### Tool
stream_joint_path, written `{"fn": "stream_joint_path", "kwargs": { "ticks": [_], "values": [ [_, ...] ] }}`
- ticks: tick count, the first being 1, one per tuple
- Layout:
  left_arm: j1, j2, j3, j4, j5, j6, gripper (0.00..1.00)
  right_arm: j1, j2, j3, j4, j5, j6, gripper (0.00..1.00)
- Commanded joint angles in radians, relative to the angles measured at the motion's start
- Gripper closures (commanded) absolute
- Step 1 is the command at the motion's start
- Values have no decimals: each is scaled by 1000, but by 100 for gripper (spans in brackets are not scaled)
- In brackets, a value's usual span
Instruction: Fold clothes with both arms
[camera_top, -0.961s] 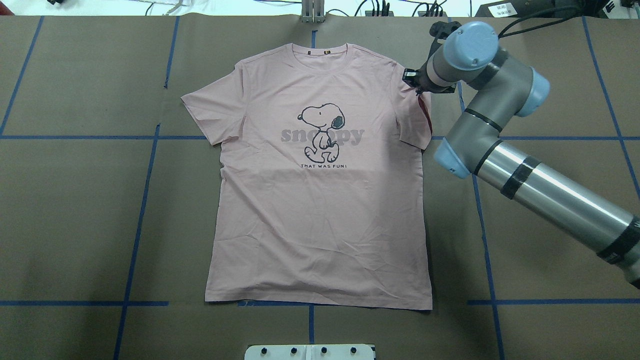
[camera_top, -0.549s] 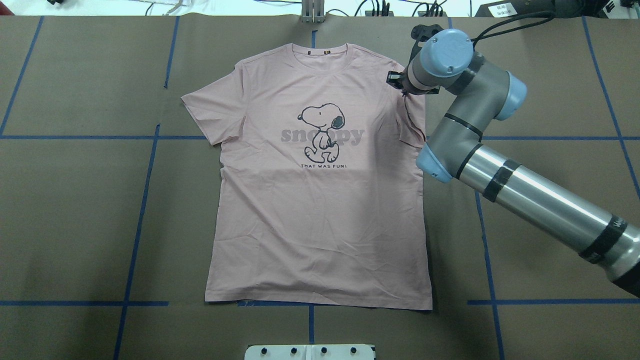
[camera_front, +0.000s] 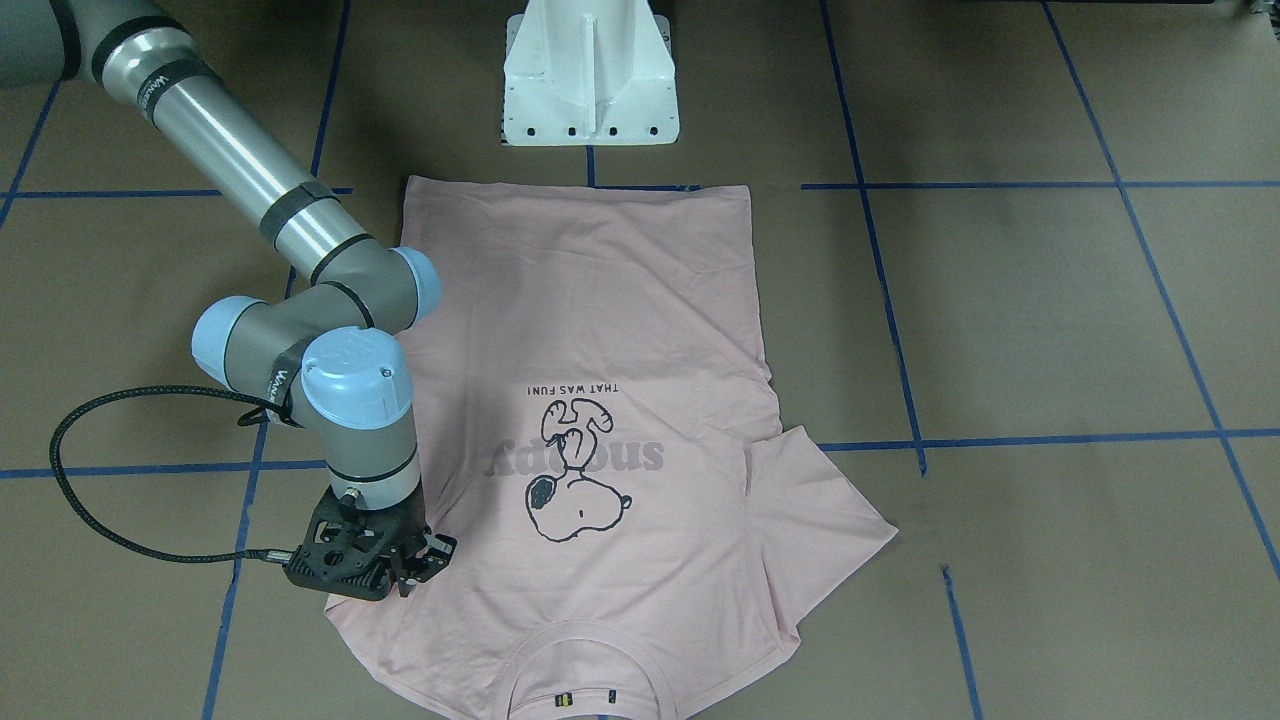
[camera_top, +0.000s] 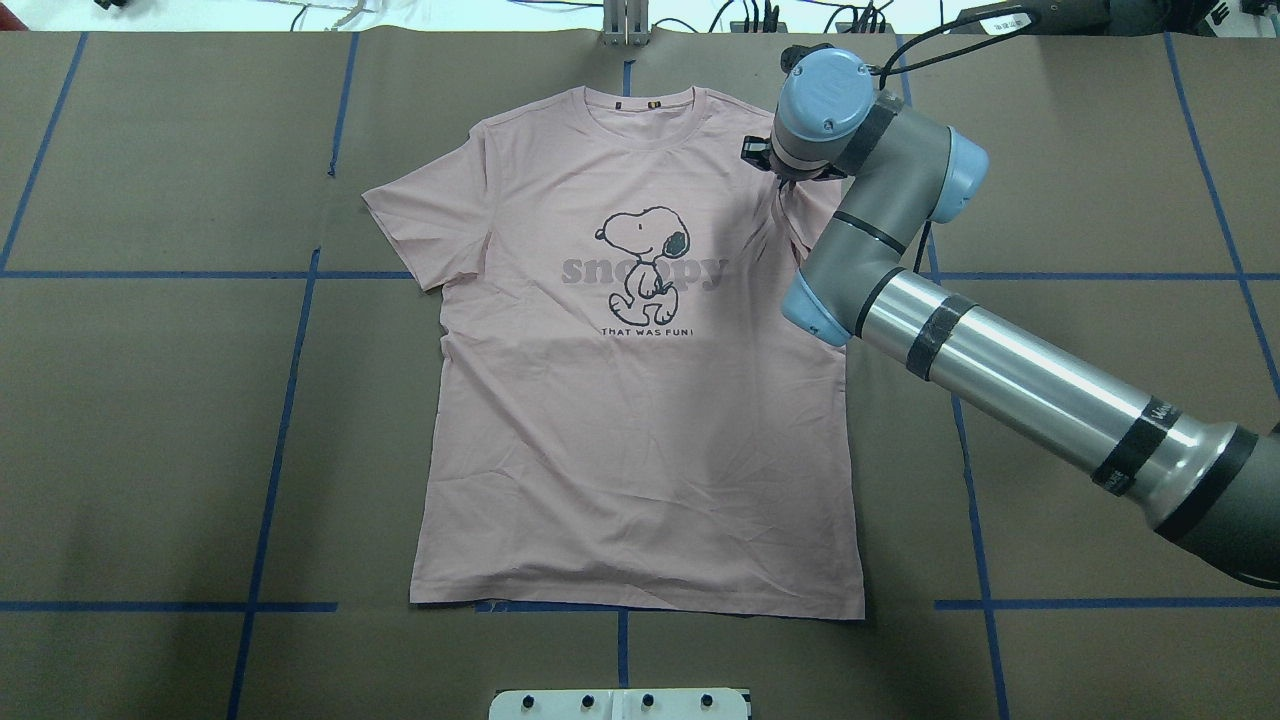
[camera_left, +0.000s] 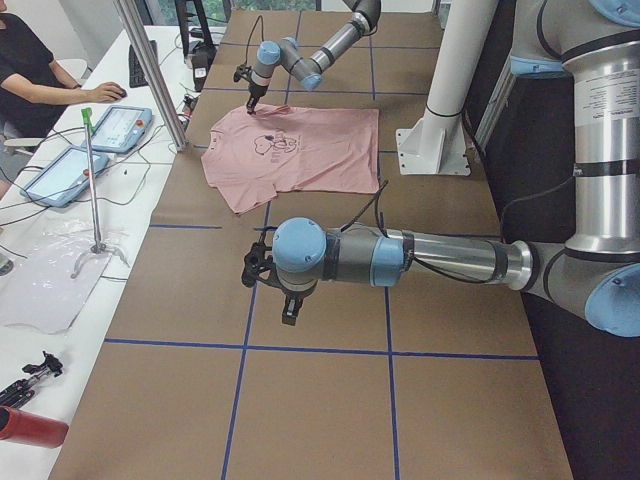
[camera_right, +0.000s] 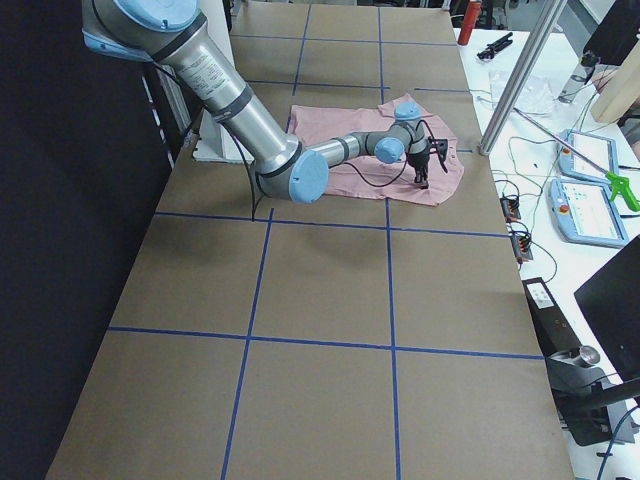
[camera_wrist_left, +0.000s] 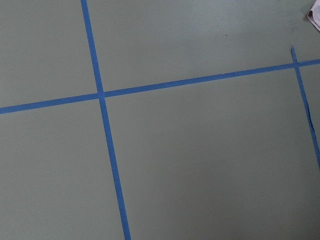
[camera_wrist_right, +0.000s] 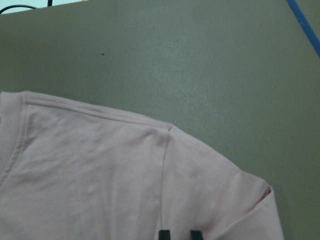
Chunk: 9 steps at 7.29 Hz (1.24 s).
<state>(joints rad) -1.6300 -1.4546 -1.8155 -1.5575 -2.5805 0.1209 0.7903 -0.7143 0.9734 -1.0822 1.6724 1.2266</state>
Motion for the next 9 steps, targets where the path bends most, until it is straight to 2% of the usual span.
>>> {"fn": "stream_joint_path", "kwargs": {
  "ticks": [1,2,3,4,6,7,8,9],
  "values": [
    [28,-73,5,-86,0,-236,0,48,-4,69,-49,25,-99,0],
    [112,-90,15,-202,5,-376,0,81,-17,132,-82,105,-107,0],
    [202,-155,34,-302,34,-574,0,102,-92,224,-81,168,-111,0],
    [270,-237,54,-340,102,-724,0,156,-185,340,-81,284,-133,0],
    [482,-408,88,-340,253,-959,0,266,-331,498,-76,514,-179,0],
    [560,-496,149,-342,349,-1051,0,300,-391,554,-73,585,-212,0],
    [608,-615,271,-345,406,-1090,0,317,-457,629,-70,625,-211,0],
    [639,-703,398,-386,500,-1127,0,319,-531,702,-67,624,-213,0]
  ]
}}
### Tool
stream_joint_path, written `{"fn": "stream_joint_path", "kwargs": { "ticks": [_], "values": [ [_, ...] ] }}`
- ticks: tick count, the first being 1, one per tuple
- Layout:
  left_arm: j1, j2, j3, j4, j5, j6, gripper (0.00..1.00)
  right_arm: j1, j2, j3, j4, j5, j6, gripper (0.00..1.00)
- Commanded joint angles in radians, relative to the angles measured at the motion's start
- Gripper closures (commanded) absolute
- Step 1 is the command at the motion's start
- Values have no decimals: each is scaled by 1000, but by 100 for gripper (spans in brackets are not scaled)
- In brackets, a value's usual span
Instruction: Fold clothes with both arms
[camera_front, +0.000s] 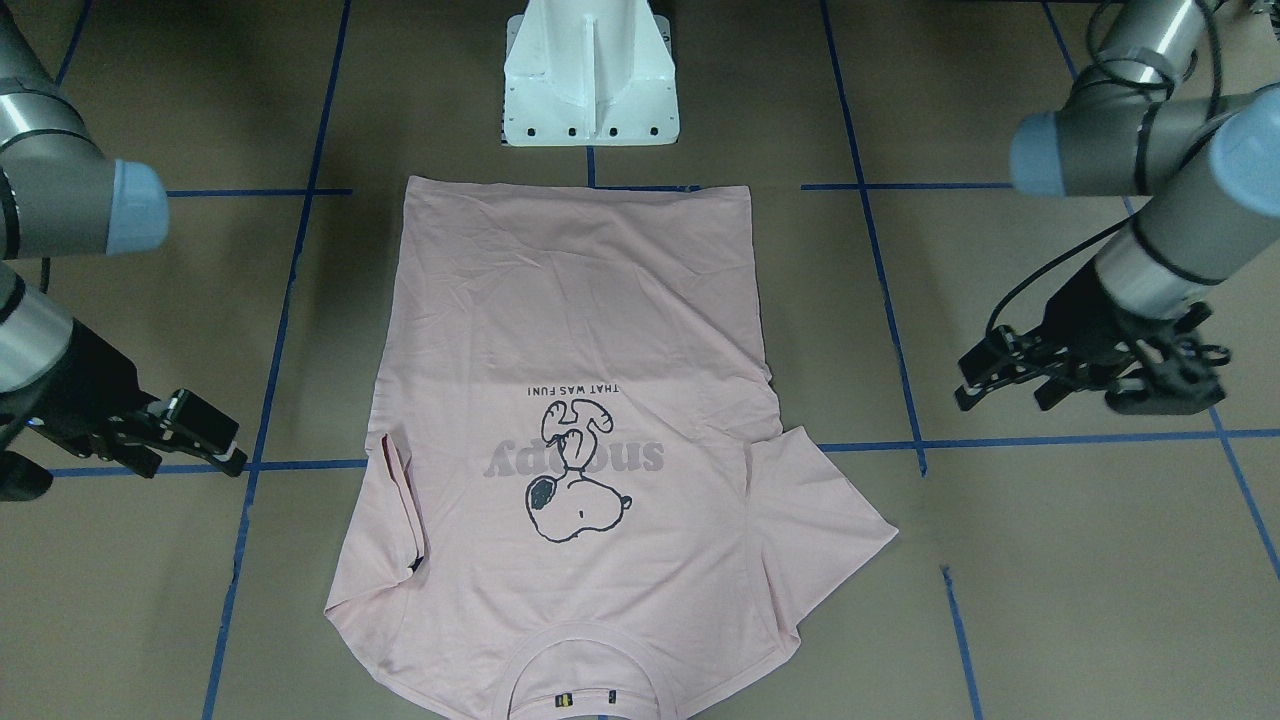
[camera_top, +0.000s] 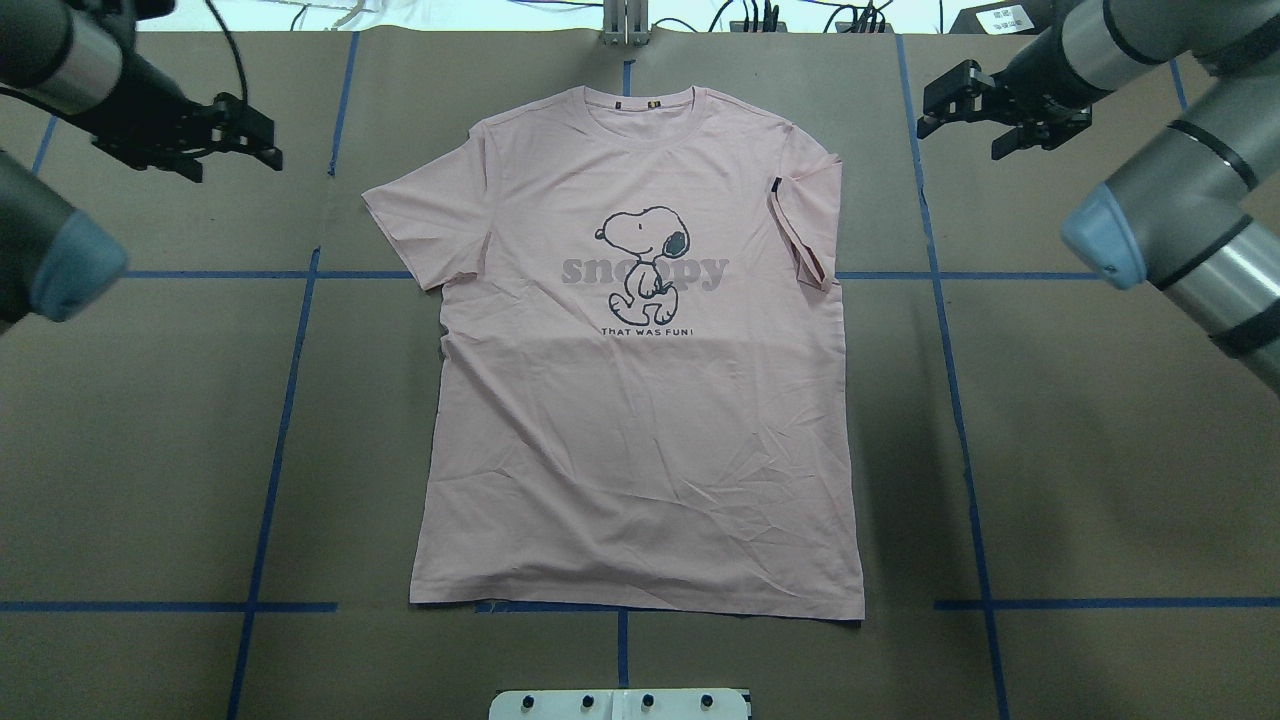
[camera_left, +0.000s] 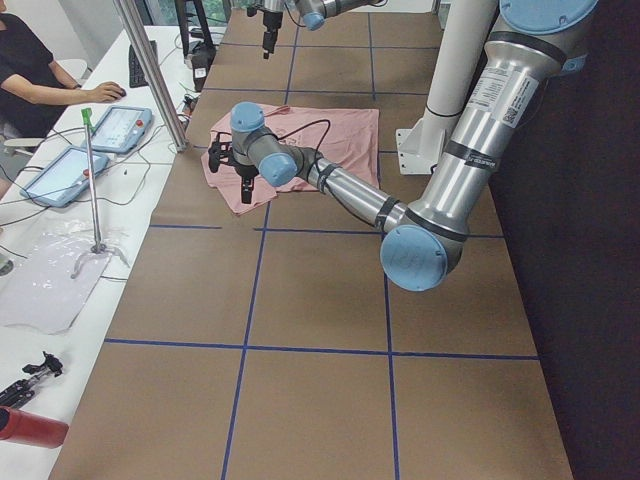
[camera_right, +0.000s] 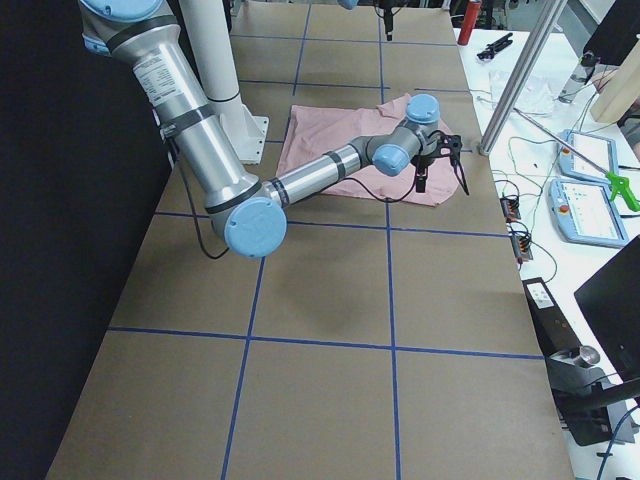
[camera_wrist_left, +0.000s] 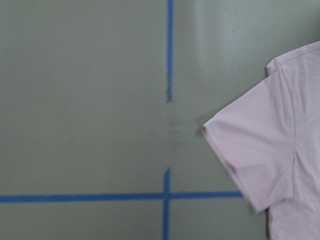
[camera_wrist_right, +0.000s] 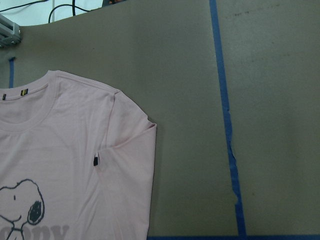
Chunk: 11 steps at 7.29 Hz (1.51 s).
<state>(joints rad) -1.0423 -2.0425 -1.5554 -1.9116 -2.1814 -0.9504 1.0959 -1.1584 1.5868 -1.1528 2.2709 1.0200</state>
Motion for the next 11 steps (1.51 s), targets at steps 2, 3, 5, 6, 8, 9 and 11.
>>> {"fn": "stream_joint_path", "kwargs": {
  "ticks": [2,3,5,6,8,9,11],
  "values": [
    [115,-206,411,-269,133,-125,9,16,-182,204,5,24,-4,0],
    [149,-238,467,-279,213,-128,17,16,-208,225,7,16,-3,0],
    [165,-235,491,-280,262,-125,27,15,-216,239,7,15,-3,0],
    [168,-232,489,-280,262,-123,30,15,-215,237,7,15,-4,0],
    [166,-210,488,-280,262,-108,32,15,-210,245,7,13,-1,0],
    [166,-199,486,-280,264,-96,33,15,-207,246,7,13,0,0],
    [168,-202,486,-280,264,-100,77,15,-202,246,7,9,0,0]
  ]
}}
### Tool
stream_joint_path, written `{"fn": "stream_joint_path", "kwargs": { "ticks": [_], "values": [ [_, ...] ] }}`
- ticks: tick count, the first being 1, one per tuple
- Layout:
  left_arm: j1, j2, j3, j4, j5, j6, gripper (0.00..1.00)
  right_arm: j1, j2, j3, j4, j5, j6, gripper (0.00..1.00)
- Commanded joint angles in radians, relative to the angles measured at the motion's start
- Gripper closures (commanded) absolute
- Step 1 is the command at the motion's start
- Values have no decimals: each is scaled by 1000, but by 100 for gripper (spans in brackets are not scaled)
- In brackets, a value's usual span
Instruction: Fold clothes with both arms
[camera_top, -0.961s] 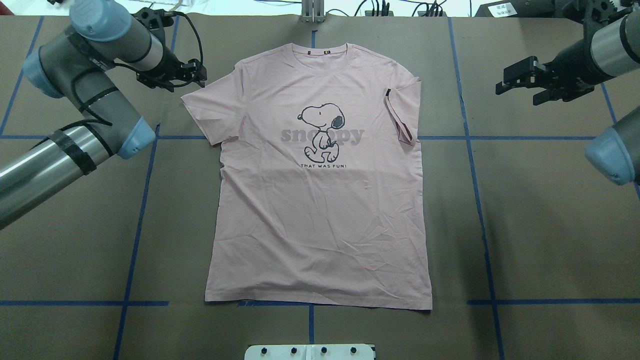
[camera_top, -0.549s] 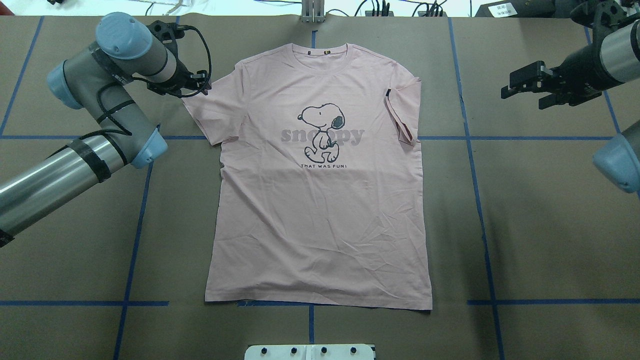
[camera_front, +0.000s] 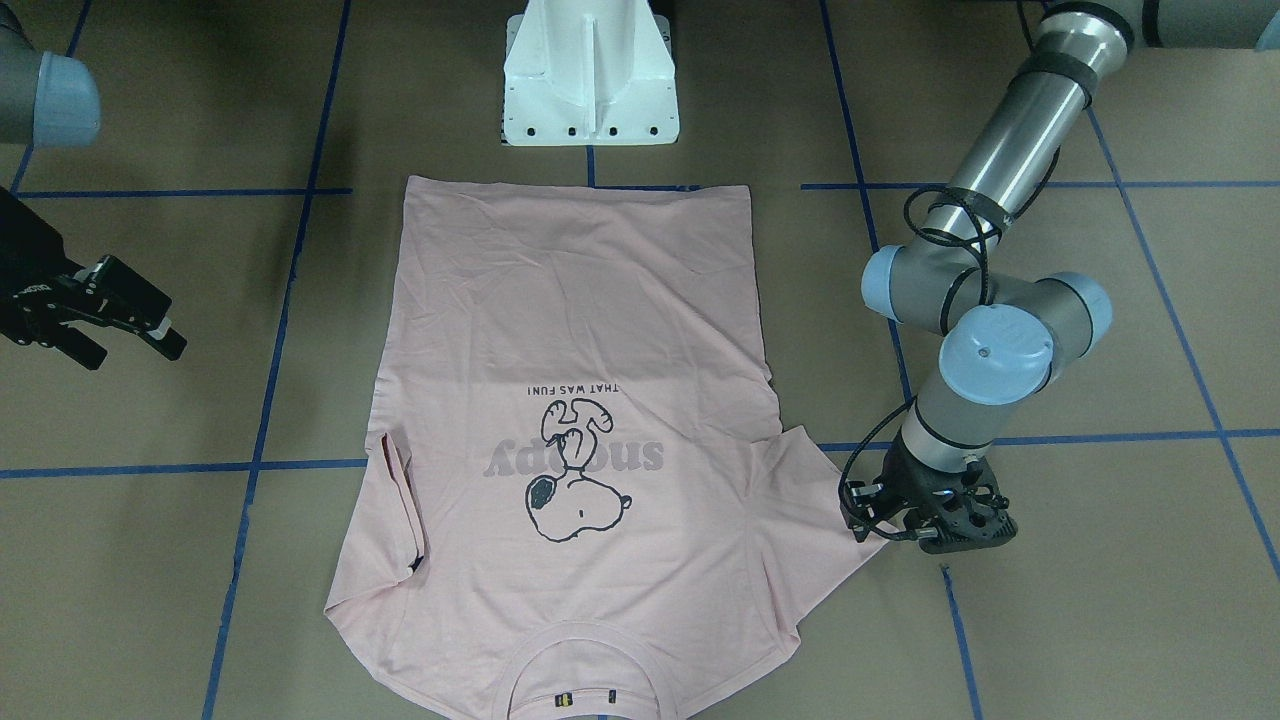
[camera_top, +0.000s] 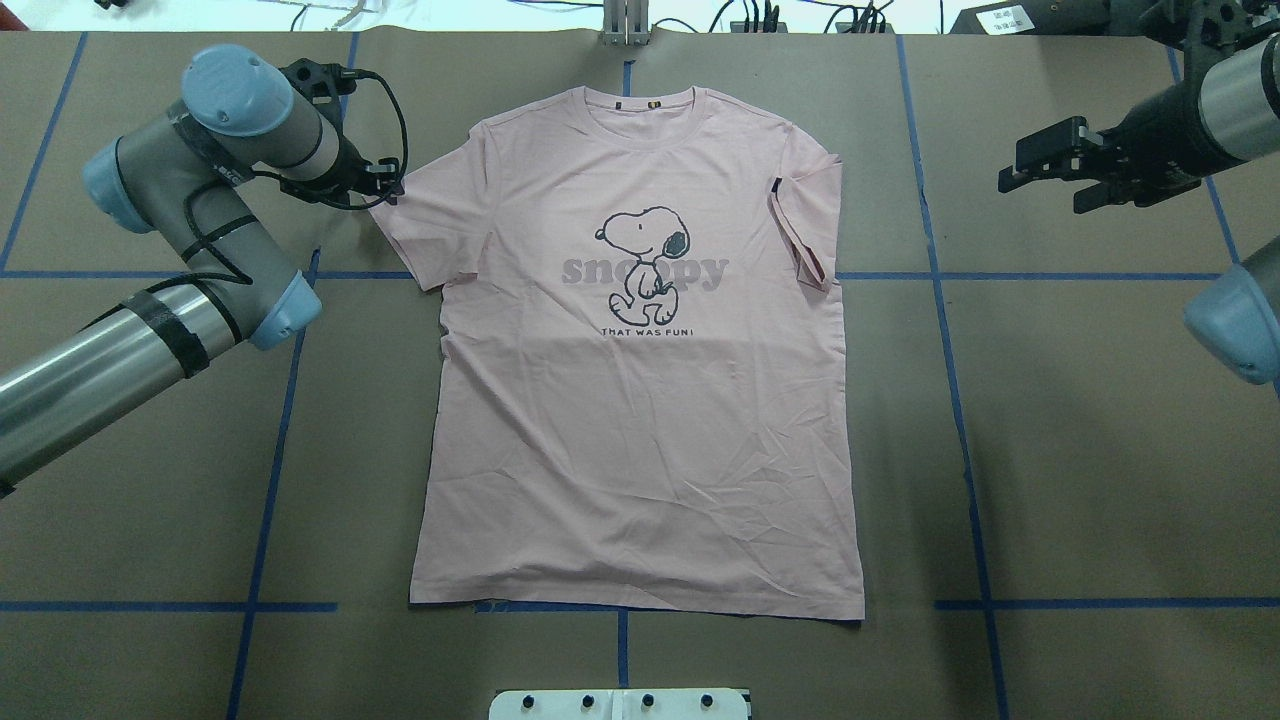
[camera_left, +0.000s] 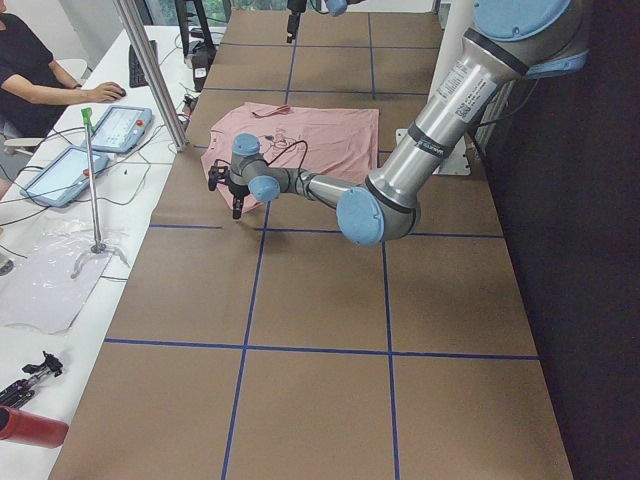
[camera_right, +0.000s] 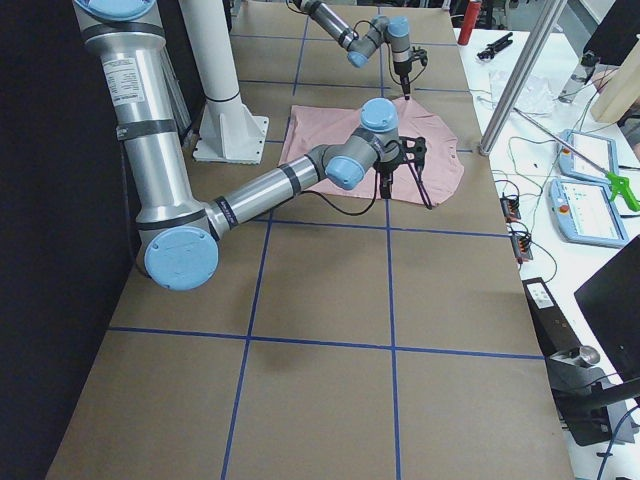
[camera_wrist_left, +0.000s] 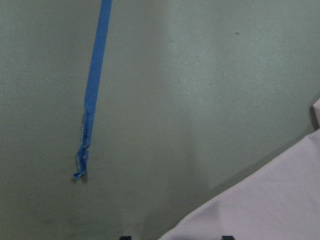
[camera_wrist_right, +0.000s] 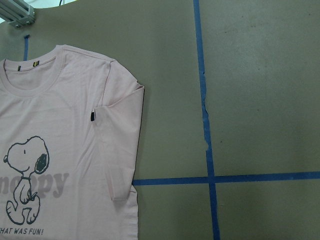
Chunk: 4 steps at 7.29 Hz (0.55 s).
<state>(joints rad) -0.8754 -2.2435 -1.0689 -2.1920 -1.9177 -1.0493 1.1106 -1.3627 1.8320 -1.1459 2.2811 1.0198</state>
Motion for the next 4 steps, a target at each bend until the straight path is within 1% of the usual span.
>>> {"fn": "stream_joint_path", "kwargs": {
  "ticks": [1,3,4],
  "values": [
    [-1,-5,-2,-2,-1,-6,100,0,1,1,0,-2,0,0],
    [-4,-18,-28,-2,-3,-11,100,0,2,1,0,-2,0,0],
    [-5,-9,-110,17,-9,-14,100,0,4,1,0,-2,2,0]
  ]
}}
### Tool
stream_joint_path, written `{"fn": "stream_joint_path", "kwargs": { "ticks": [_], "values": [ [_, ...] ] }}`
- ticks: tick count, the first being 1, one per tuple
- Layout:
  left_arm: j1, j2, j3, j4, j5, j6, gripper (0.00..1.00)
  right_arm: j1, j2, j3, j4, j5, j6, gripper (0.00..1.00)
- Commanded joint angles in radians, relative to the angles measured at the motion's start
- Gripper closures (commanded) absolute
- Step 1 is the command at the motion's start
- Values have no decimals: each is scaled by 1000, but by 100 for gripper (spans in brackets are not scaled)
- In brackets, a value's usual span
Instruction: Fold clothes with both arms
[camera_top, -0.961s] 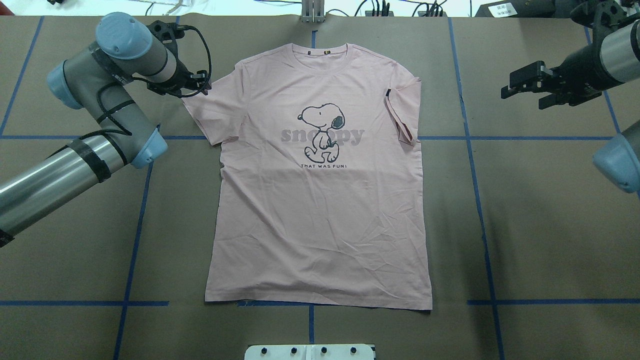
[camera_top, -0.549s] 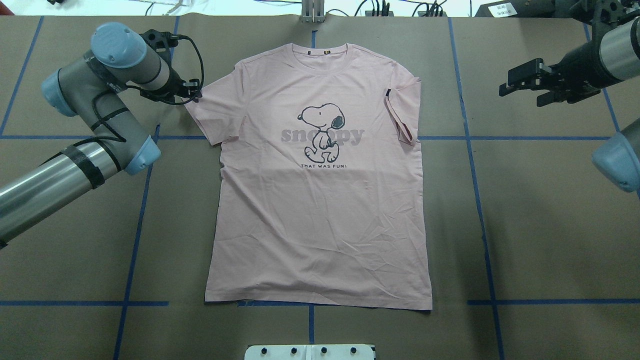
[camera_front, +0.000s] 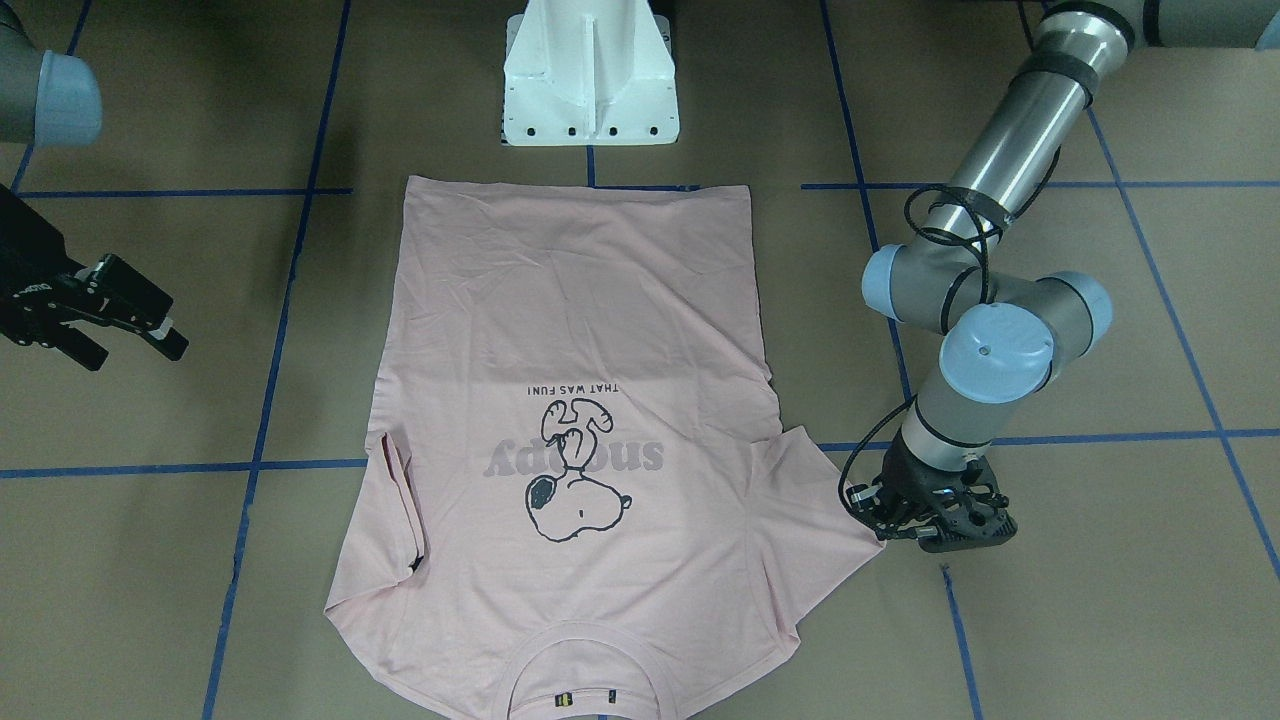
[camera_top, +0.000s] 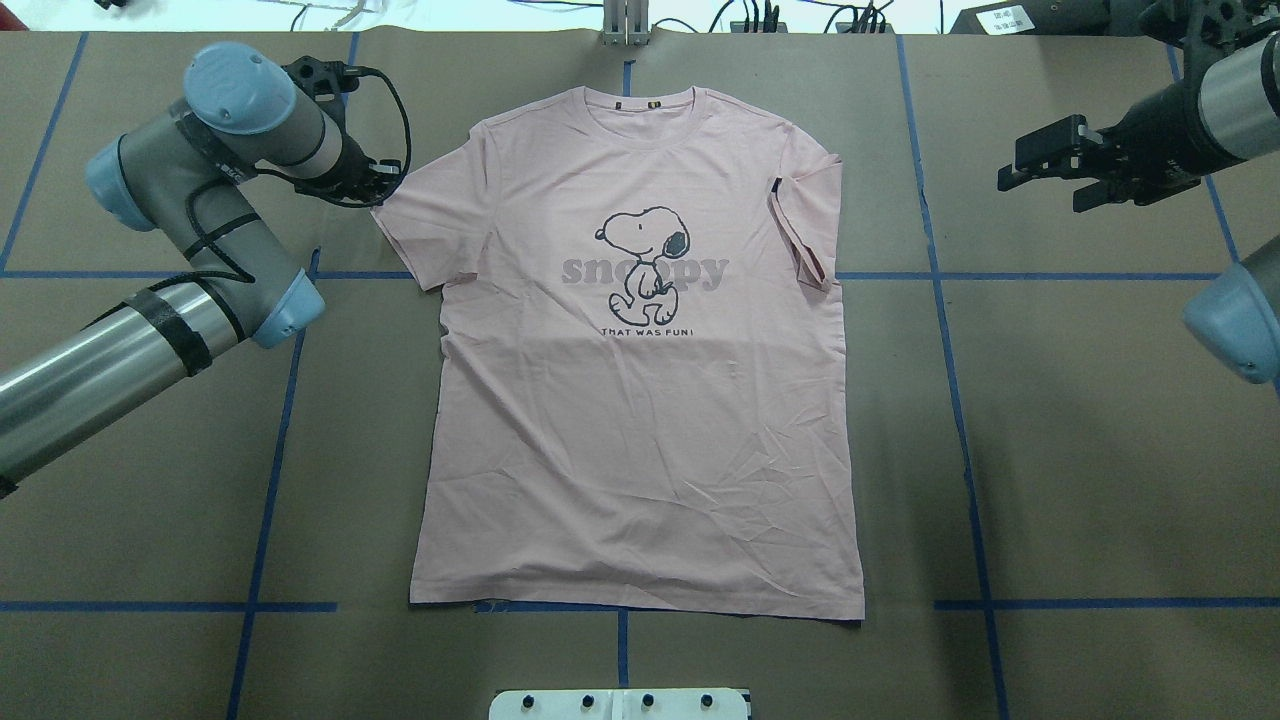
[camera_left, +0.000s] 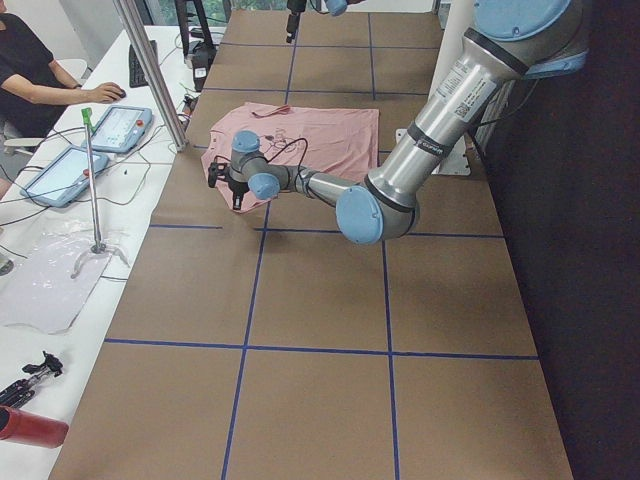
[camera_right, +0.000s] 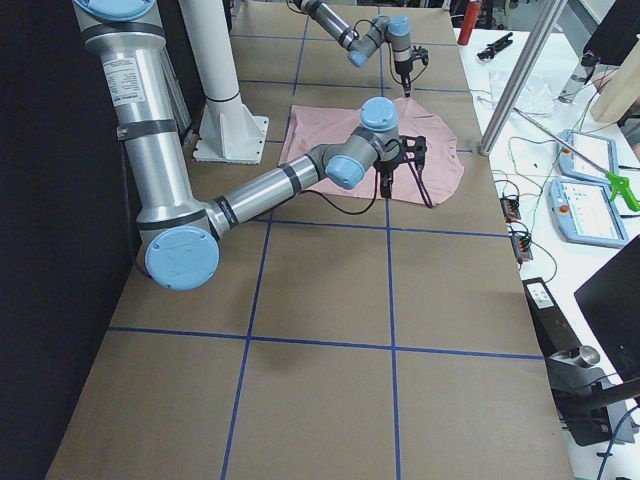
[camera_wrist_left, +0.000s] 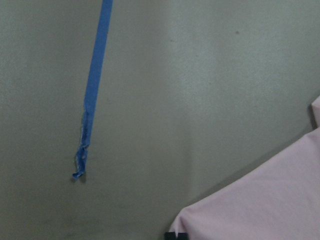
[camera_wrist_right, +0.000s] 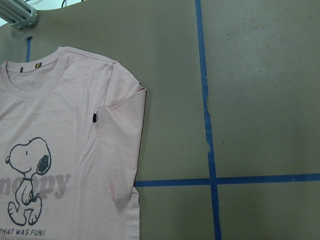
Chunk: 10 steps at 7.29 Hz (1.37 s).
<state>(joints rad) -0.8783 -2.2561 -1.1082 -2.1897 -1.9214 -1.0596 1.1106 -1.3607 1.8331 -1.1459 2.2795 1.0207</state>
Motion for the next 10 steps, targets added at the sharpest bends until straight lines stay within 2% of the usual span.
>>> {"fn": "stream_joint_path", "kwargs": {
  "ticks": [1,2,3,4,6,9,10],
  "values": [
    [1,-5,-135,89,-1,-47,100,0,2,0,0,0,-1,0],
    [11,-51,-148,135,5,-150,100,0,3,-3,-2,0,-1,0],
    [66,-63,-139,134,66,-169,100,-2,3,-8,-2,-2,-4,0],
    [90,-97,-102,131,118,-198,100,-2,5,-9,-2,-2,-4,0],
    [111,-201,35,114,142,-246,100,-2,3,-9,-2,-2,-4,0],
    [124,-227,143,-17,186,-255,100,-2,2,-11,-2,-2,-4,0],
    [134,-226,143,-19,191,-255,77,-2,2,-12,-2,-3,-4,0]
  ]
}}
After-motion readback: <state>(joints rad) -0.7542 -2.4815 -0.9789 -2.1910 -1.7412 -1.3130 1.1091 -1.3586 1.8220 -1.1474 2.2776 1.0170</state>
